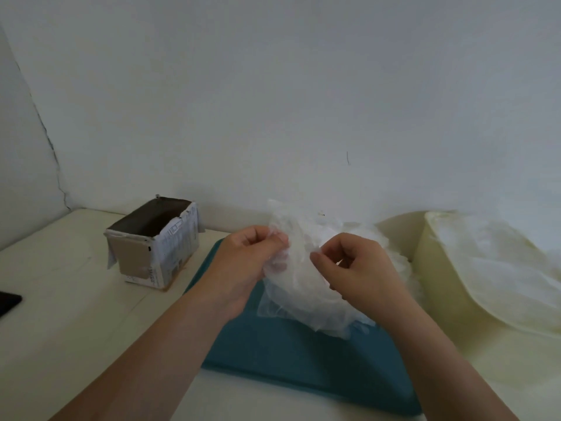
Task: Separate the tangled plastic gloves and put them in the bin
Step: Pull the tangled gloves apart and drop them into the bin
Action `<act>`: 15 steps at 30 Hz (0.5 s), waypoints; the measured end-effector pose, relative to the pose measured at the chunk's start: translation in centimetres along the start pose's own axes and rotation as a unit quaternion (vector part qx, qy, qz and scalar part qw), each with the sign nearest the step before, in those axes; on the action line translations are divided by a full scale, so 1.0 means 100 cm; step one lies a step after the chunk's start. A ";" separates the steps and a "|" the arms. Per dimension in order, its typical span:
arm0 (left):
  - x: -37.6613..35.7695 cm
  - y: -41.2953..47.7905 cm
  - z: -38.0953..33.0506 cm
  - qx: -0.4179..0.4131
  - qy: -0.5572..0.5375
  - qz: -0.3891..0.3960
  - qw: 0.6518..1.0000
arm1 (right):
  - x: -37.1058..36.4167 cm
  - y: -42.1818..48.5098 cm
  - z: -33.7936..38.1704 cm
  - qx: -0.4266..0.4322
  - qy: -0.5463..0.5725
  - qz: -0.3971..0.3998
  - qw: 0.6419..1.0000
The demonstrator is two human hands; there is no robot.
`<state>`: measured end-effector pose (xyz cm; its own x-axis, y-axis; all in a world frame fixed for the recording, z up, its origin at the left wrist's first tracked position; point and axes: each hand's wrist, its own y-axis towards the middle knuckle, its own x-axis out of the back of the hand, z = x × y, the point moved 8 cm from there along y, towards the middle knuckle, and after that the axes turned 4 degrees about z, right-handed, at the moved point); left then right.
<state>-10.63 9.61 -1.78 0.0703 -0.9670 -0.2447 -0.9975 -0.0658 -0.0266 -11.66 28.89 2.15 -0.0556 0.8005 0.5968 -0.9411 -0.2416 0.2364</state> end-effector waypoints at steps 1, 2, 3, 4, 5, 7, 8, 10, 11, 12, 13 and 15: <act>0.000 0.000 -0.003 -0.006 -0.002 0.003 1.000 | -0.001 0.000 0.003 0.010 -0.015 0.006 1.000; -0.001 0.000 -0.007 -0.010 -0.002 0.010 1.000 | 0.000 -0.001 0.006 0.024 -0.026 0.005 0.999; -0.003 -0.001 -0.009 -0.013 -0.005 0.022 1.000 | 0.002 -0.002 0.010 0.044 -0.033 0.001 0.998; -0.005 -0.002 -0.011 -0.012 -0.011 0.035 0.999 | 0.002 -0.003 0.015 0.066 -0.038 0.000 0.997; -0.007 -0.002 -0.011 -0.011 -0.019 0.046 0.999 | 0.002 -0.004 0.018 0.087 -0.045 0.000 0.995; -0.012 -0.005 -0.013 -0.015 -0.035 0.059 0.998 | 0.000 -0.006 0.023 0.114 -0.056 -0.001 0.992; -0.015 -0.007 -0.013 -0.019 -0.044 0.070 0.996 | -0.001 -0.006 0.025 0.123 -0.054 -0.007 0.991; -0.023 -0.009 -0.014 -0.031 -0.045 0.118 0.991 | -0.002 -0.006 0.028 0.149 -0.075 -0.028 0.986; -0.028 -0.011 -0.013 -0.034 -0.026 0.147 0.988 | -0.004 -0.006 0.028 0.157 -0.100 -0.036 0.982; -0.033 -0.014 -0.013 -0.038 0.002 0.165 0.985 | -0.007 -0.006 0.027 0.159 -0.121 -0.038 0.979; -0.034 -0.015 -0.012 -0.043 0.036 0.164 0.985 | -0.009 -0.006 0.027 0.157 -0.131 -0.039 0.978; -0.029 -0.014 -0.012 -0.060 0.084 0.117 0.988 | -0.009 -0.006 0.026 0.155 -0.119 -0.039 0.980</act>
<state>-9.49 12.24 0.15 -0.1540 -0.9859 -0.0656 -0.9810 0.1446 0.1290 -10.21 26.91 3.50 0.1265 0.6808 0.7214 -0.7909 -0.3697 0.4876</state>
